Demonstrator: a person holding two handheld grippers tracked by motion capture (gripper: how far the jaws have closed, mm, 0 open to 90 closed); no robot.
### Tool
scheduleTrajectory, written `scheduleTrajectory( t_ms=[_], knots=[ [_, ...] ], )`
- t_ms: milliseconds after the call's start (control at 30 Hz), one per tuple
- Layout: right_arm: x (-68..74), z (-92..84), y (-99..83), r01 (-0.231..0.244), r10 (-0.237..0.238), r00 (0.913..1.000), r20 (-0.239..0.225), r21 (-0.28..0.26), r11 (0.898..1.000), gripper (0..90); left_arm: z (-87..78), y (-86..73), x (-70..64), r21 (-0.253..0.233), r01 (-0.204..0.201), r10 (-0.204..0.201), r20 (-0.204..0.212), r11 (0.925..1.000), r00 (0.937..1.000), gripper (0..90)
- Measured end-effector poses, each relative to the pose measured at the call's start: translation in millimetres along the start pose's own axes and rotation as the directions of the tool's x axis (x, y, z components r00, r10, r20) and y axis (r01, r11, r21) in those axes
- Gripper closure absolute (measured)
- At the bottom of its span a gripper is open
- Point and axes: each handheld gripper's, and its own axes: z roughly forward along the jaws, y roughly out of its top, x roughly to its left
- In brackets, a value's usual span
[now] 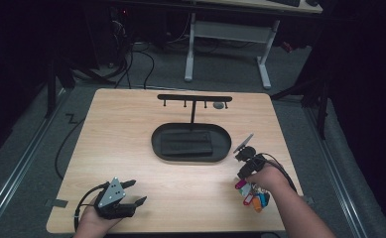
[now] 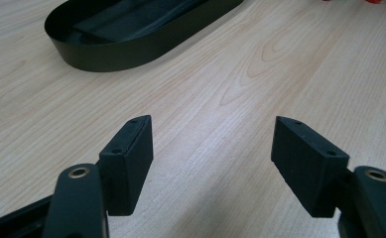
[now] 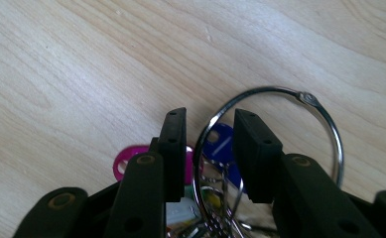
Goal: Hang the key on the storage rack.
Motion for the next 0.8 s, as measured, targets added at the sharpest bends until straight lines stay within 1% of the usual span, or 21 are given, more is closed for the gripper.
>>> scheduleTrajectory(
  t_ms=[100, 133, 167, 200, 300, 333, 400, 433, 467, 533, 567, 600, 633, 667, 700, 733, 767, 800],
  knots=[
    [0.5, 1.6, 2.8, 0.002, -0.002, 1.0, 0.009, 0.011, 1.0, 68.6, -0.1, -0.3, -0.2, 0.003, -0.002, 0.002, 0.002, 1.0, 1.0, 33.5],
    [0.8, 1.1, 5.5, 0.012, -0.012, 0.9998, 0.015, 0.012, 1.0, 71.2, 0.8, -0.6, 0.2, 0.01, -0.008, 0.008, 0.012, 0.9999, 0.9999, 33.6],
    [1.3, 0.4, 6.4, 0.008, -0.008, 0.9999, 0.01, 0.014, 1.0, 73.0, 1.4, -0.8, -0.2, 0.014, -0.008, 0.008, 0.013, 0.9999, 0.9999, 33.6],
    [1.3, 0.4, 6.4, 0.008, -0.008, 0.9999, 0.01, 0.014, 1.0, 73.0, 1.4, -0.8, -0.2, 0.014, -0.008, 0.008, 0.013, 0.9999, 0.9999, 33.5],
    [1.3, 1.7, 7.4, 0.014, -0.014, 0.9998, 0.013, 0.027, 1.0, 75.0, 2.4, -1.0, -1.2, 0.023, -0.015, 0.014, 0.019, 0.9996, 0.9997, 33.4],
    [2.1, 2.3, 7.5, 0.012, -0.012, 0.9999, 0.008, 0.035, 0.999, 76.1, 2.3, -0.9, -1.6, 0.026, -0.02, 0.019, 0.019, 0.9995, 0.9996, 33.4],
    [3.3, 4.3, 7.2, 0.026, -0.026, 0.9996, 0.007, 0.042, 0.999, 78.5, 2.3, -0.9, -2.3, 0.023, -0.023, 0.023, 0.017, 0.9995, 0.9996, 33.4],
    [5.3, 4.7, 7.2, 0.021, -0.022, 0.9998, 0.004, 0.049, 0.999, 80.0, 2.4, -0.9, -2.2, 0.026, -0.024, 0.023, 0.02, 0.9994, 0.9995, 33.5],
    [6.0, 4.3, 7.0, 0.03, -0.03, 0.9995, 0.002, 0.05, 0.998, 81.3, 2.6, -1.1, -2.1, 0.029, -0.024, 0.023, 0.022, 0.9993, 0.9995, 33.5],
    [6.2, 3.2, 6.8, 0.031, -0.032, 0.9995, 0.007, 0.046, 0.998, 81.9, 3.6, -1.7, -2.4, 0.038, -0.023, 0.022, 0.026, 0.999, 0.9994, 33.4],
    [7.1, -0.6, 5.9, 0.034, -0.035, 0.9994, 0.008, 0.049, 0.998, 83.6, 4.0, -1.7, -2.7, 0.043, -0.028, 0.027, 0.03, 0.9987, 0.9992, 33.4],
    [7.1, -0.6, 5.9, 0.034, -0.035, 0.9994, 0.008, 0.049, 0.998, 83.6, 4.2, -1.7, -3.3, 0.041, -0.031, 0.03, 0.027, 0.9986, 0.9992, 33.4],
    [7.8, -5.6, 4.0, 0.039, -0.04, 0.9992, 0.008, 0.047, 0.998, 85.4, 2.6, -0.9, -4.7, 0.028, -0.044, 0.044, 0.012, 0.9986, 0.999, 34.7],
    [7.7, -8.4, 2.6, 0.04, -0.04, 0.9992, 0.002, 0.04, 0.998, 85.5, 1.1, -0.2, -4.9, 0.02, -0.047, 0.047, 0.007, 0.9987, 0.9989, 35.2],
    [7.7, -11.5, 1.2, 0.036, -0.036, 0.9993, -0.007, 0.032, 0.999, 85.5, -0.2, -0.1, -4.7, 0.01, -0.043, 0.043, 0.004, 0.999, 0.9991, 35.2],
    [7.7, -11.5, 1.2, 0.036, -0.036, 0.9993, -0.007, 0.032, 0.999, 85.5, -0.2, -0.1, -4.7, 0.01, -0.043, 0.043, 0.004, 0.999, 0.9991, 35.0],
    [7.9, -17.8, -1.5, 0.034, -0.034, 0.9994, -0.009, 0.016, 0.999, 85.8, -1.2, -1.1, -3.2, 0.003, -0.028, 0.028, -0.006, 0.9996, 0.9996, 34.3],
    [8.4, -20.3, -3.0, 0.04, -0.039, 0.9992, -0.008, 0.011, 0.999, 85.9, -1.2, -1.1, -3.2, 0.003, -0.028, 0.028, -0.006, 0.9996, 0.9996, 33.6]
  ],
)
